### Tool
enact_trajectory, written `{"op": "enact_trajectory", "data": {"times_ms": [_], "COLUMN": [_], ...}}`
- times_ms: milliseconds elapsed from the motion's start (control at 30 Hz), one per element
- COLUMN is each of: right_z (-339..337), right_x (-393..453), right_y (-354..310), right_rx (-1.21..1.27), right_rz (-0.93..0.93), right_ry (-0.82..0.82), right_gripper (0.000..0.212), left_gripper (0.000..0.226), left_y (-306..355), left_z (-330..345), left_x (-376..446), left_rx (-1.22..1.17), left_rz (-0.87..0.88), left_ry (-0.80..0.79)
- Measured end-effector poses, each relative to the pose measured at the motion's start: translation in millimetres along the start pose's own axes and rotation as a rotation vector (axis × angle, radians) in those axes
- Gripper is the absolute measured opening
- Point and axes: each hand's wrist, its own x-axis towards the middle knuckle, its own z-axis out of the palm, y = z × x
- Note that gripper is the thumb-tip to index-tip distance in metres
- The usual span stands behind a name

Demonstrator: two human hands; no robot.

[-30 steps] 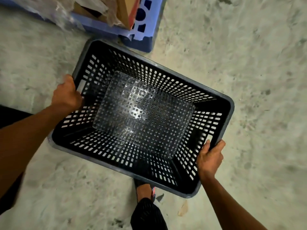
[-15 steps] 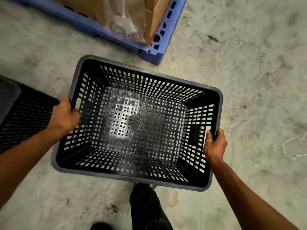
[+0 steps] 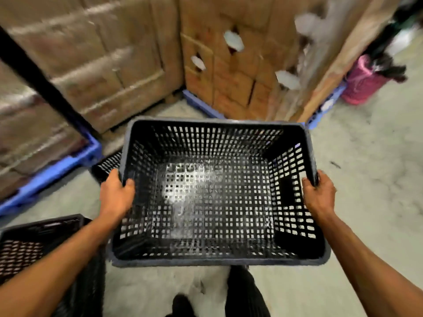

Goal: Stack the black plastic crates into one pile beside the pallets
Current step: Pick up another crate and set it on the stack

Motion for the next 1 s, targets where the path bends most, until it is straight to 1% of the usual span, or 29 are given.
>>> {"op": "enact_trajectory", "data": {"times_ms": [67,200,333,433,500,633,733,767,867,933,1000], "right_z": [6,41,94,135,171,259,336,360,412,439,467], "right_x": [-3,-11,-6,3,15,55,90,103,130,146,161], "right_y": [-43,-139,-212,-255,-278,-307,-328,-331,-330,-331,-327], "right_rx": [-0.044,-0.132,-0.152,-0.167,-0.154,-0.187,-0.222,-0.25,-0.282,-0.28,-0.301], "right_rz": [-0.09,-0.266,-0.374,-0.439,-0.455,-0.505,-0.498,-0.512,-0.579,-0.551,-0.542], "right_ry": [-0.027,-0.131,-0.218,-0.27,-0.32,-0.436,-0.547,-0.559,-0.598,-0.637,-0.666], "right_gripper": [0.008,0.015,0.017,0.014,0.012,0.032,0.038,0.038,0.029,0.032,0.032], "left_gripper": [0.022,0.02,0.015,0.017,0.017,0.018,0.023,0.023,0.029,0.035,0.03], "left_y": [-8,-29,-57,-73,-83,-104,-115,-119,-129,-132,-136], "left_z": [-38,-116,-159,-170,-171,-152,-121,-110,-81,-61,-45], "left_x": [-3,-6,11,31,54,114,161,177,210,229,246], "left_rx": [-0.025,-0.102,-0.156,-0.18,-0.181,-0.12,-0.092,-0.087,-0.062,-0.066,-0.091], "left_rz": [-0.032,-0.118,-0.219,-0.278,-0.318,-0.413,-0.545,-0.595,-0.711,-0.741,-0.784], "left_ry": [0.056,0.189,0.28,0.332,0.36,0.376,0.36,0.347,0.313,0.286,0.265]}}
